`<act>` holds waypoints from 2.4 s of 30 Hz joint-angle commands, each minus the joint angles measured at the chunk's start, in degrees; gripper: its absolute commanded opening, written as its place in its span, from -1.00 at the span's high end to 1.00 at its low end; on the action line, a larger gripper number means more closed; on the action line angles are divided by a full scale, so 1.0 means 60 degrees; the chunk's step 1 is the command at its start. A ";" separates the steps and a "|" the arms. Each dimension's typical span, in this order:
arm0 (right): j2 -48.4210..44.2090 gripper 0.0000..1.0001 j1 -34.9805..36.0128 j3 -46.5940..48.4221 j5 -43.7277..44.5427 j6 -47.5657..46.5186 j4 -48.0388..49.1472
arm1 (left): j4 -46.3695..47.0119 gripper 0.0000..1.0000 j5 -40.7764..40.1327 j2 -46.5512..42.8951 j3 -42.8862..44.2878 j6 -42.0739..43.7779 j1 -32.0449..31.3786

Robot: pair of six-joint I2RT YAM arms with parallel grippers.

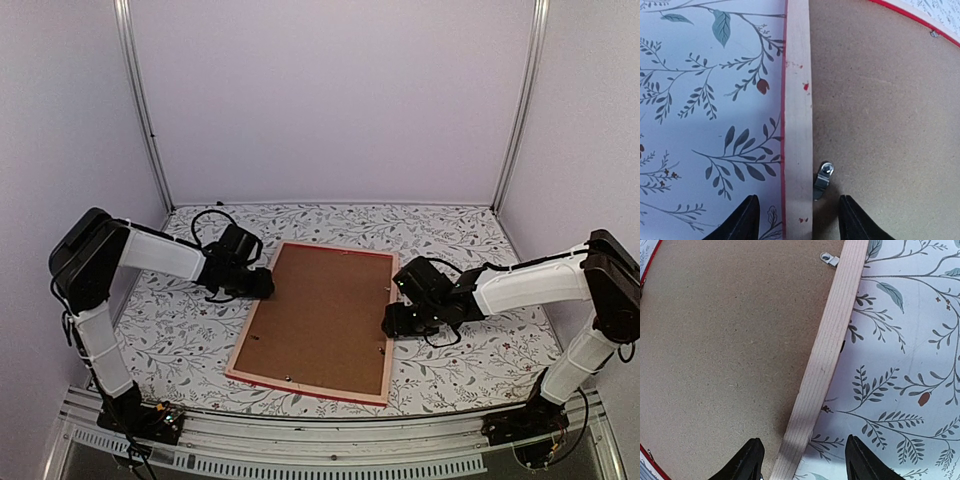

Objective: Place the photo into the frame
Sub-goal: Press the fastener onto the backboard.

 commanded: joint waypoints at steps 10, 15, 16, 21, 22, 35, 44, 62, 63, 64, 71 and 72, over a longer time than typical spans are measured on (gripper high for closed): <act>0.0141 -0.19 -0.0053 0.0011 -0.0053 -0.0065 0.0189 | -0.0119 0.23 -0.0722 0.0681 0.0370 0.0471 0.0067; 0.0209 -0.19 -0.0053 0.0014 -0.0063 -0.0077 0.0202 | 0.0359 0.58 -0.0852 0.0529 -0.0322 0.0237 0.0072; 0.0225 -0.19 -0.0053 0.0022 -0.0071 -0.0077 0.0217 | 0.0450 0.64 -0.0834 0.0531 -0.0422 0.0176 0.0072; 0.0302 -0.18 -0.0051 0.0014 -0.0090 -0.0076 0.0264 | 0.1008 0.70 -0.0319 0.0612 -0.0764 -0.0027 0.0071; 0.0303 -0.18 -0.0053 0.0007 -0.0068 -0.0066 0.0263 | 0.1100 0.64 -0.0147 0.0556 -0.0851 -0.0062 0.0080; 0.0493 -0.20 -0.0126 0.0058 0.0018 -0.0046 0.0213 | 0.0199 0.02 -0.0084 -0.0289 -0.1417 -0.0168 -0.0039; 0.0500 -0.20 -0.0141 0.0105 -0.0003 -0.0034 0.0192 | -0.0468 0.29 -0.1090 -0.0360 -0.2291 -0.0506 -0.0806; 0.0587 -0.20 -0.0141 0.0309 -0.0069 -0.0099 0.0047 | -0.0396 -0.21 0.0976 -0.2225 -0.3573 -0.1116 -0.0981; 0.0593 -0.20 -0.0137 0.0307 -0.0075 -0.0105 0.0042 | -0.0454 -0.25 0.1007 -0.2388 -0.3671 -0.1171 -0.1037; 0.0573 -0.20 -0.0141 0.0307 -0.0096 -0.0106 0.0043 | -0.0522 -0.29 0.1052 -0.2540 -0.3749 -0.1236 -0.1103; 0.0516 -0.20 -0.0141 0.0293 -0.0109 -0.0077 0.0013 | -0.0978 -0.99 0.1043 -0.3590 -0.4219 -0.1585 -0.1631; 0.0507 -0.20 -0.0141 0.0279 -0.0102 -0.0069 0.0014 | -0.1073 -0.99 0.0959 -0.3690 -0.4266 -0.1619 -0.1715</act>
